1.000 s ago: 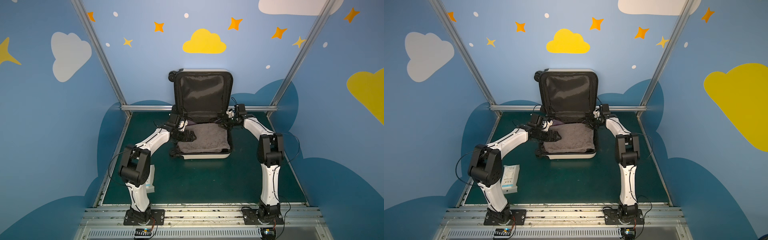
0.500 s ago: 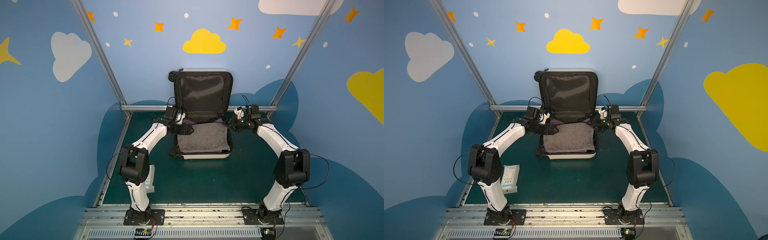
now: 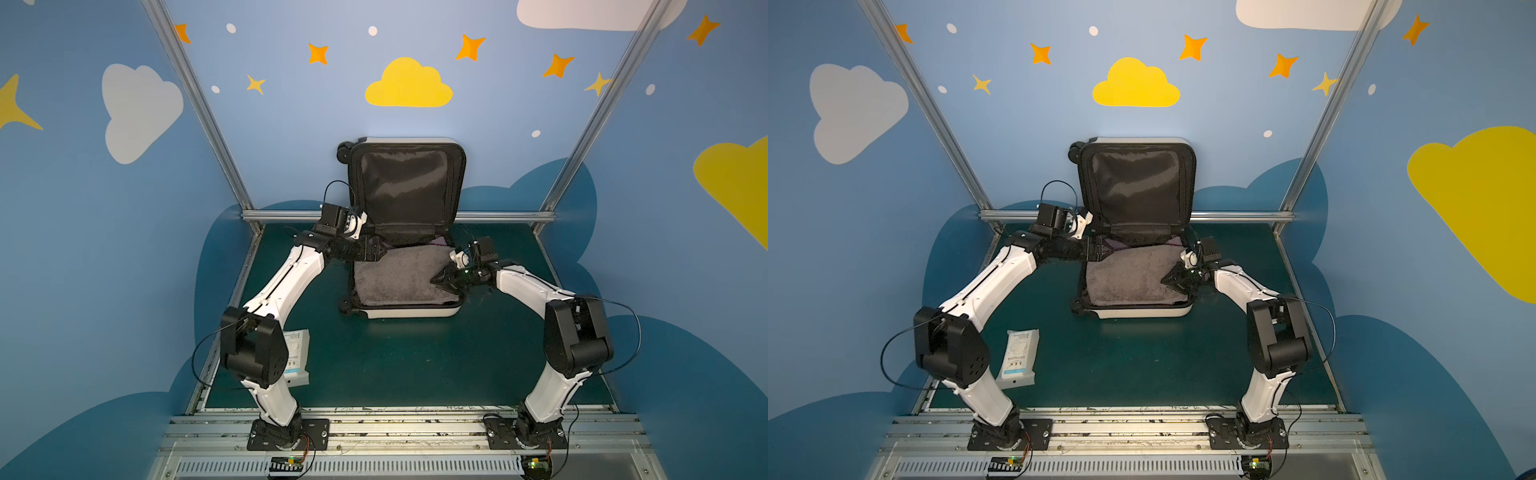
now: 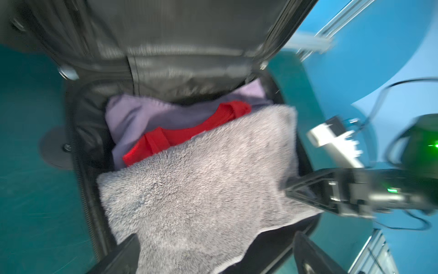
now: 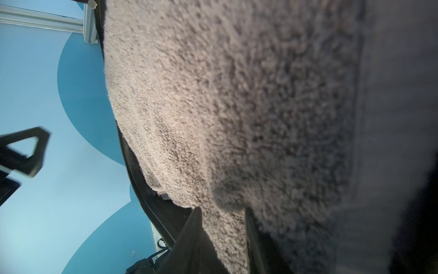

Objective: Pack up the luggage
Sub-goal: 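Tuck the towel's edge with the right gripper while the left draws back, then reach the right gripper to the white cotton packet on the table while the left withdraws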

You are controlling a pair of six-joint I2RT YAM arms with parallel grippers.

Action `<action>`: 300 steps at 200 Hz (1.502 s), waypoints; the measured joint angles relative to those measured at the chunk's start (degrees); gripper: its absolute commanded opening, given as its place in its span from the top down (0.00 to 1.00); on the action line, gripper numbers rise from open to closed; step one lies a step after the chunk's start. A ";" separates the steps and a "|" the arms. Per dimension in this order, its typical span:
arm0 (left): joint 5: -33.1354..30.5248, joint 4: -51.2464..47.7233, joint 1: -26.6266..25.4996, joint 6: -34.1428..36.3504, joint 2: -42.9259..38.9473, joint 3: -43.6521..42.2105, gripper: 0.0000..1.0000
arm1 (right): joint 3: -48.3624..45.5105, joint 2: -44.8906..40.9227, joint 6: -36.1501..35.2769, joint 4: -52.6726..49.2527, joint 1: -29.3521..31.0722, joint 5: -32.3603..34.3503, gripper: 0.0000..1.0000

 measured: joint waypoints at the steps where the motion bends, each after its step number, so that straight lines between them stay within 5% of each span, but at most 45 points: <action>1: -0.02 0.00 0.04 0.02 -0.17 -0.11 0.01 | 0.04 0.00 -0.02 -0.02 0.00 0.00 0.67; 37: -0.31 0.74 3.96 -3.13 -10.67 -7.65 0.01 | 2.84 -1.79 -1.79 -2.43 -0.07 0.57 0.55; 93: -3.39 -0.81 14.58 -9.11 -22.93 -23.04 0.01 | 6.88 -9.62 -6.10 -9.01 -0.07 2.58 0.15; 167: -9.60 -2.21 31.23 -18.38 -33.51 -42.86 0.01 | 4.20 -12.61 -6.14 -12.57 1.90 2.78 0.14; 300: -12.66 -0.70 34.07 -21.84 -38.23 -58.16 0.01 | -1.60 -16.55 -3.72 -9.09 7.69 -4.20 0.15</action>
